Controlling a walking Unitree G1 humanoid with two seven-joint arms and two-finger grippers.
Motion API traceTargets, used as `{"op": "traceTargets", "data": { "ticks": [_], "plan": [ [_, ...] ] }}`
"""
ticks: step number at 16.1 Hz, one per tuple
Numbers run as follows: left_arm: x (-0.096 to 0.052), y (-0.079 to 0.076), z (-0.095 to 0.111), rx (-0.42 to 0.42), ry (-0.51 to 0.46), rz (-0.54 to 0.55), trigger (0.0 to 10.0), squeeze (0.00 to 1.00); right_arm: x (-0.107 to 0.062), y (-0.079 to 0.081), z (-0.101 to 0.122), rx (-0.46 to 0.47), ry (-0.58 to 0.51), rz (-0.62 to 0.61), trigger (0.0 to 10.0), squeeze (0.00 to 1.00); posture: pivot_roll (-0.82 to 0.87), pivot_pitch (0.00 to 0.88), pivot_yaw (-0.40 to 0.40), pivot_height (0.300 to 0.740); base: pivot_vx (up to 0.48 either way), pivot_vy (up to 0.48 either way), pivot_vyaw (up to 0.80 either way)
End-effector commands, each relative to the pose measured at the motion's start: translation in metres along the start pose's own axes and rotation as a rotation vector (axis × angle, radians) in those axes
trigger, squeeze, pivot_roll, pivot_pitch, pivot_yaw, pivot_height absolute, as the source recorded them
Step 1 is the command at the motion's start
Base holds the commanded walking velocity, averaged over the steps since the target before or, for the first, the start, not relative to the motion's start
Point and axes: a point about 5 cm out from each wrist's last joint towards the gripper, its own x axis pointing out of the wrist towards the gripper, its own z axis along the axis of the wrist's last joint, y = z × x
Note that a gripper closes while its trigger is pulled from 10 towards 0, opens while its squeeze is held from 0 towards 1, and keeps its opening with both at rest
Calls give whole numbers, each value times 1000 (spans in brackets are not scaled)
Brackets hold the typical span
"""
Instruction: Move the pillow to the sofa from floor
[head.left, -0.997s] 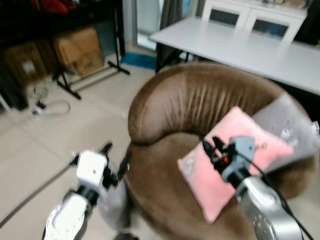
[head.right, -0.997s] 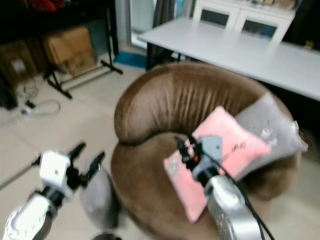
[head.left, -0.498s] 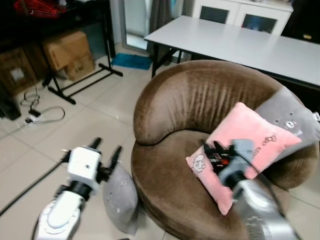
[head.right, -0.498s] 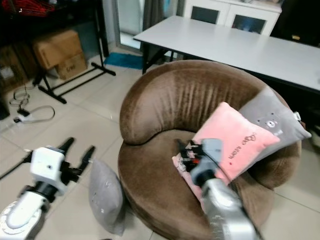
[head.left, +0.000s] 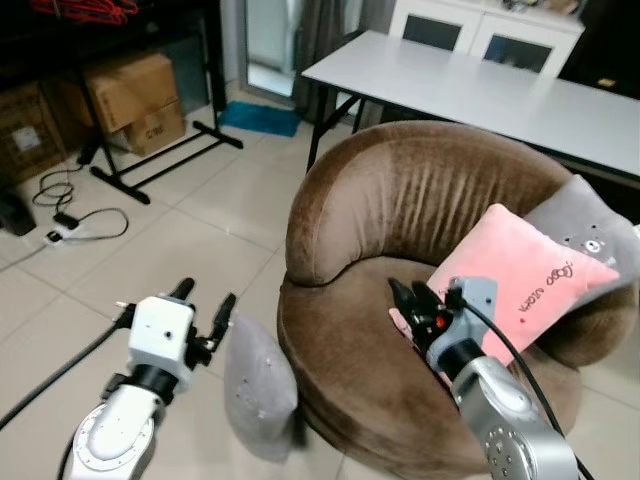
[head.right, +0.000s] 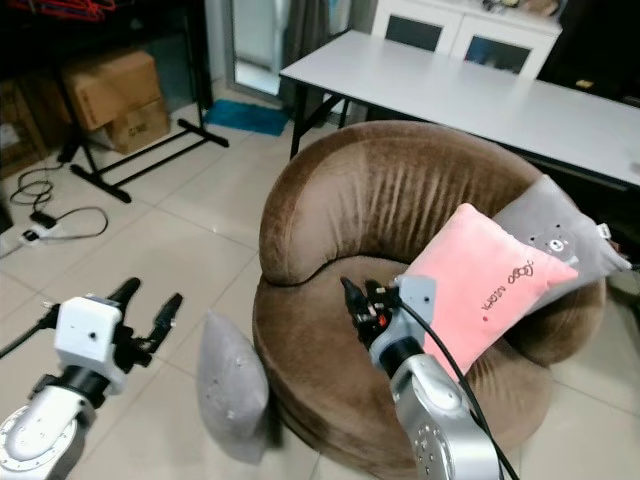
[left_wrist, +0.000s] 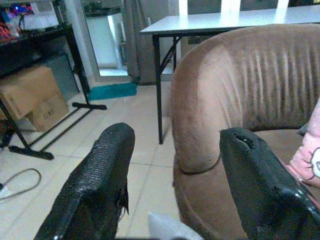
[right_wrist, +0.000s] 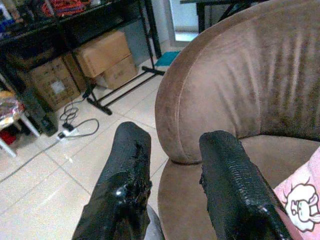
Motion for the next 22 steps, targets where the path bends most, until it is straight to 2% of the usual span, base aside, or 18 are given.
{"op": "traceTargets", "data": {
  "ticks": [1, 6, 11, 16, 22],
  "plan": [
    [2, -4, 2, -15, -11, -5, 10000, 0, -3, -10, 2, -10, 0, -49, 10000, 0, -16, 0, -40, 740, 0, 364, 0],
    [5, 2, 5, -21, -42, 21, 10000, 0, -1, -7, 2, -17, -7, -49, 10000, 0, -10, 0, -38, 740, 0, 0, 0],
    [6, 4, 7, -20, -48, 19, 10000, 0, 1, -7, 1, -24, -1, -50, 10000, 0, -6, 0, -40, 740, 293, 0, 771],
    [7, 6, 7, -16, -48, 18, 10000, 0, 2, -14, -1, -38, 6, -104, 10000, 0, -10, 0, -33, 740, 360, 0, 0],
    [7, 6, 1, 14, -24, 40, 10000, 0, 0, -15, -5, -80, 37, -31, 10000, 0, -8, 0, -35, 730, 105, 0, 0]
  ]
}}
